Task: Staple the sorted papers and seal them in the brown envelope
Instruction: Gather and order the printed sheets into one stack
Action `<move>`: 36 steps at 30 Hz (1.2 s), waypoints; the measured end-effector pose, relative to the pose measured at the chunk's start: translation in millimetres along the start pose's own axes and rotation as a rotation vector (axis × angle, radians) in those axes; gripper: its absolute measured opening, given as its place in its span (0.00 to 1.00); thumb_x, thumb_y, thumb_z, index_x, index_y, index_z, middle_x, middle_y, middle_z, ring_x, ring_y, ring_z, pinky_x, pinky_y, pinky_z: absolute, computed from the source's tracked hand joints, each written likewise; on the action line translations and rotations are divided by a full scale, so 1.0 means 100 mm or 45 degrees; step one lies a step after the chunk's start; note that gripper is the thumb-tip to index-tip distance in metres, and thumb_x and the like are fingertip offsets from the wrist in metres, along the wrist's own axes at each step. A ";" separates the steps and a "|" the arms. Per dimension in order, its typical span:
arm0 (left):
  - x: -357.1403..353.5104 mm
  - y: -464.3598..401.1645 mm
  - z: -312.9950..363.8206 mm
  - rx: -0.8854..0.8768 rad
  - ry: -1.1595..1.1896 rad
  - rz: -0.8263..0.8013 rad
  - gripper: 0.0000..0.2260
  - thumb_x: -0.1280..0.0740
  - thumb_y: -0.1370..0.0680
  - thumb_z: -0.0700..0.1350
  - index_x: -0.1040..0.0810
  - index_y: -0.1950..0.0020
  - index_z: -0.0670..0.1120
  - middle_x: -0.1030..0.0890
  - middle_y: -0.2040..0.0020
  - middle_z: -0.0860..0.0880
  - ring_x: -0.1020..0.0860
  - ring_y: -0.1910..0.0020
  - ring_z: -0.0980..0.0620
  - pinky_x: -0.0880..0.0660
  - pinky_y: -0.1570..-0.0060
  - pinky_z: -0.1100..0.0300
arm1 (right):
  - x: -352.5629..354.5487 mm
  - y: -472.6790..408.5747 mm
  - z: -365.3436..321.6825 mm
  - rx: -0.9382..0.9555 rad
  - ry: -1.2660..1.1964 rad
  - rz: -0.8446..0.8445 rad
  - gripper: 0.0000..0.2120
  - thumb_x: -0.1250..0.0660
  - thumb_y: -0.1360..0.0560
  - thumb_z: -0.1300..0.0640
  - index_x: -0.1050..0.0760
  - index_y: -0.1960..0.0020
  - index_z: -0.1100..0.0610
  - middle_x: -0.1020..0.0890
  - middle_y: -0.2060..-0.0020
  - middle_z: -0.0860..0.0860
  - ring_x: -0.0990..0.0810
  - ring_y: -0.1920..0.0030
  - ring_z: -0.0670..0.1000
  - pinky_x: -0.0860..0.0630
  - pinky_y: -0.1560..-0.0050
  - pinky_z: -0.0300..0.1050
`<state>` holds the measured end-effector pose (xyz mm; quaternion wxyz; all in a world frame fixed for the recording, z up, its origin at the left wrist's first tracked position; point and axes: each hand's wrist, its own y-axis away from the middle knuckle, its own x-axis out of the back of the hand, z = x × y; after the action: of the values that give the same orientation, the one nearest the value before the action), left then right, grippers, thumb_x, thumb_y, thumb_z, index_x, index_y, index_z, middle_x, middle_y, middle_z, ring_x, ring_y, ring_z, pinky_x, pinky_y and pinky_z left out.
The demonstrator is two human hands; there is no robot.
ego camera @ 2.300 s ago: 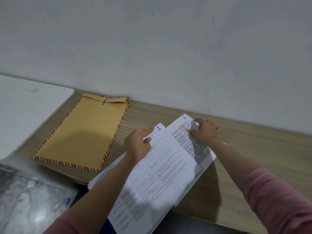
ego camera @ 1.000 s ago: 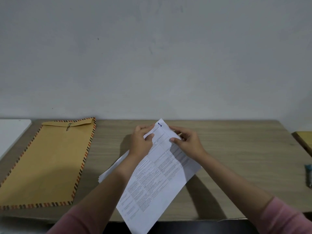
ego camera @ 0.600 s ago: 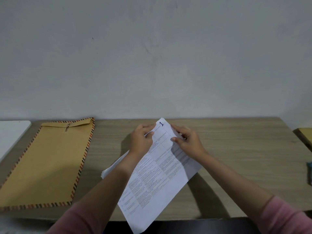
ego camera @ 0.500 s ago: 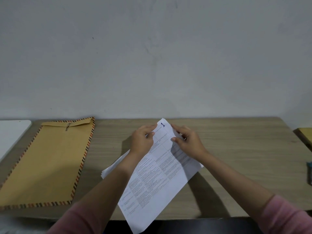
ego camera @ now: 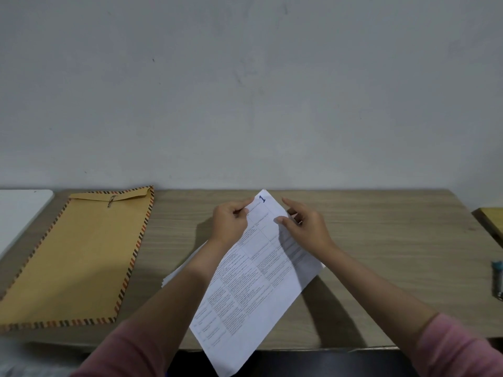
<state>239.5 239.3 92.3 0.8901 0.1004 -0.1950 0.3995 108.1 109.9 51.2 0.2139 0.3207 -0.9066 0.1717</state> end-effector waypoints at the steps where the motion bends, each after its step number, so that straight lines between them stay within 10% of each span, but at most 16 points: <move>1: 0.01 -0.02 0.00 0.031 0.021 0.023 0.13 0.38 0.21 0.37 0.20 0.40 0.46 0.19 0.42 0.52 0.22 0.51 0.59 0.34 0.63 0.84 | 0.03 0.02 0.02 -0.005 0.021 0.000 0.24 0.27 0.30 0.53 0.27 0.35 0.54 0.20 0.55 0.47 0.24 0.61 0.41 0.29 0.58 0.27; 11: 0.05 -0.11 -0.01 0.181 0.111 0.134 0.14 0.39 0.21 0.37 0.21 0.38 0.47 0.19 0.41 0.50 0.23 0.42 0.52 0.37 0.63 0.83 | -0.03 0.38 0.41 -0.398 -0.163 0.213 0.25 0.32 0.26 0.58 0.34 0.31 0.55 0.29 0.32 0.50 0.33 0.30 0.51 0.36 0.31 0.45; 23: -0.02 -0.17 -0.21 -0.008 -0.142 0.001 0.16 0.41 0.20 0.37 0.23 0.35 0.49 0.22 0.41 0.50 0.27 0.51 0.57 0.38 0.64 0.84 | -0.14 0.31 0.33 -0.400 -0.231 0.337 0.20 0.38 0.24 0.62 0.32 0.34 0.48 0.30 0.34 0.53 0.33 0.34 0.50 0.34 0.33 0.46; 31: -0.21 -0.24 -0.13 -0.078 -0.084 -0.134 0.16 0.40 0.21 0.35 0.22 0.37 0.46 0.23 0.45 0.52 0.27 0.52 0.58 0.36 0.64 0.84 | 0.12 0.29 0.31 -0.095 0.345 0.198 0.26 0.36 0.29 0.49 0.33 0.32 0.52 0.24 0.41 0.52 0.27 0.40 0.54 0.32 0.39 0.53; 36: -0.59 -0.23 0.13 -0.248 -0.003 -0.304 0.15 0.38 0.22 0.34 0.19 0.40 0.47 0.21 0.51 0.50 0.22 0.54 0.54 0.27 0.51 0.69 | 0.44 0.25 0.24 -0.010 0.048 0.085 0.27 0.34 0.26 0.59 0.38 0.29 0.51 0.25 0.54 0.40 0.26 0.57 0.39 0.31 0.54 0.31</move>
<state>217.6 179.8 78.0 0.9366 0.0365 -0.2206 0.2697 53.9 95.3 48.1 0.2265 0.2862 -0.9132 0.1812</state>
